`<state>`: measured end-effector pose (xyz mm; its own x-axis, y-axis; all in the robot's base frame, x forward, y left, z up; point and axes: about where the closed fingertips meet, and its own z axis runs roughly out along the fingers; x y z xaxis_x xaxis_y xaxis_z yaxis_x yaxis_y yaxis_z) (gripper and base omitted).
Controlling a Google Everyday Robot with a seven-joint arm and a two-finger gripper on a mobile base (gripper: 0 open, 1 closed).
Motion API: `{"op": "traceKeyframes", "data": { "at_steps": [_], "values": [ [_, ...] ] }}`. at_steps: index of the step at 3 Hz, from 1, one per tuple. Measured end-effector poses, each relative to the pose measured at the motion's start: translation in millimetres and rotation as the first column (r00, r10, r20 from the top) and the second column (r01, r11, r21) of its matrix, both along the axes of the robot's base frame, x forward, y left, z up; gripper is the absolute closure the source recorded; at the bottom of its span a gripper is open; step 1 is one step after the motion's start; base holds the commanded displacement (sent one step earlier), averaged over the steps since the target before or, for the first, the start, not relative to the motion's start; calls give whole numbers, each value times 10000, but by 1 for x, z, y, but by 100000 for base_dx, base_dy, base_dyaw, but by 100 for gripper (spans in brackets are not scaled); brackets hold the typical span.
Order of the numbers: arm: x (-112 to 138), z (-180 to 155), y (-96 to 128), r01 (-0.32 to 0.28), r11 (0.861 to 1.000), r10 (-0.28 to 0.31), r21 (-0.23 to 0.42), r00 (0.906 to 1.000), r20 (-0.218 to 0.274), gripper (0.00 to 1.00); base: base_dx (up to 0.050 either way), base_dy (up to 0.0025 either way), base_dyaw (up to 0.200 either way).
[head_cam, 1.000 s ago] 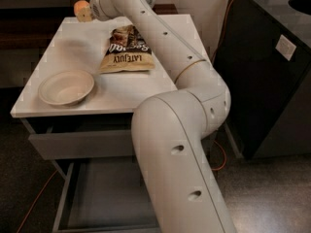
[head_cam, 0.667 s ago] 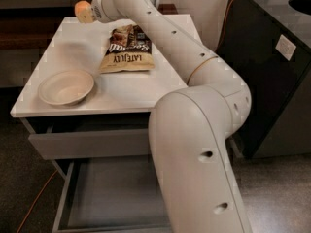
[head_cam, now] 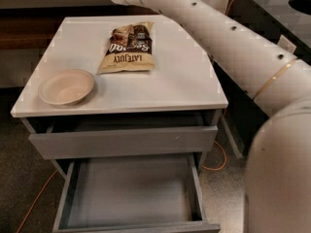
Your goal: Place orange into middle drawer
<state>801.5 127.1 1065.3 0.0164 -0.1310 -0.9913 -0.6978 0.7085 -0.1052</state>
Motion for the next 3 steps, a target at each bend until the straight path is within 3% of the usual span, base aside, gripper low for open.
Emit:
{"op": "traceKeyframes", "data": {
  "at_steps": [1, 2, 3],
  "values": [
    [-47, -25, -14, -283, 9994, 282, 173, 9996, 70, 100, 0, 0, 0],
    [-79, -84, -16, -841, 9965, 842, 36, 9950, -533, 100, 0, 0, 0],
    [-81, -83, -15, -881, 9961, 883, 50, 9947, -535, 100, 0, 0, 0]
  ]
}}
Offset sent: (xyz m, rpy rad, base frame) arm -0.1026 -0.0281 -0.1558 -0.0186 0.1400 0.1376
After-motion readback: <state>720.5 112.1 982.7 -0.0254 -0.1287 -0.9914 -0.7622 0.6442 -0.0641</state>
